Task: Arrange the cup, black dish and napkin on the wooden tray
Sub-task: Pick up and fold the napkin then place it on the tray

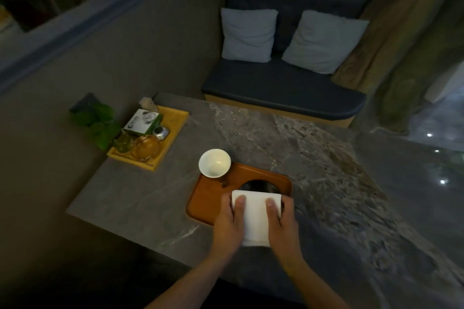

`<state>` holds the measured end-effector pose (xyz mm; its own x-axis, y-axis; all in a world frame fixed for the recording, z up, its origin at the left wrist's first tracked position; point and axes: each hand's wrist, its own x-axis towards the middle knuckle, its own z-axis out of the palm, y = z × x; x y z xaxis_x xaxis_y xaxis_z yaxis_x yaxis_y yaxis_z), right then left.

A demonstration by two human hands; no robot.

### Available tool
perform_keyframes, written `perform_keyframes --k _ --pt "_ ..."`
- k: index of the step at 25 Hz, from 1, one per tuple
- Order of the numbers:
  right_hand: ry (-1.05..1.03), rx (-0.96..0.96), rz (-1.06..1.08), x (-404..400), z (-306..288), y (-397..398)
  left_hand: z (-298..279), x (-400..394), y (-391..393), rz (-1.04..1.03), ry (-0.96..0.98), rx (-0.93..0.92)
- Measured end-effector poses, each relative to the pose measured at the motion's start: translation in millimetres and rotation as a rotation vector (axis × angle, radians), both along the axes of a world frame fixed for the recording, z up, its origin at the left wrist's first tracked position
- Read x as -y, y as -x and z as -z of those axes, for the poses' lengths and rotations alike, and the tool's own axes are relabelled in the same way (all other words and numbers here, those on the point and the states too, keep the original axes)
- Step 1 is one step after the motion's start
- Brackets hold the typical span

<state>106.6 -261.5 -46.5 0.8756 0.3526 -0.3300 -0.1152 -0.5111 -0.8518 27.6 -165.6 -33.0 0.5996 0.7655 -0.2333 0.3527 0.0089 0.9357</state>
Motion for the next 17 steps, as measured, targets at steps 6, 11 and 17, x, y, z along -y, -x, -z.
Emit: perform_keyframes --k 6,11,17 --pt "0.038 -0.04 0.06 -71 15 23 23 -80 18 0.024 -0.051 -0.107" --pt "0.006 -0.118 0.006 -108 37 36 49 -142 34 0.212 0.086 -0.202" --pt "0.099 -0.188 -0.017 -134 58 45 74 -191 44 0.4 0.137 -0.373"
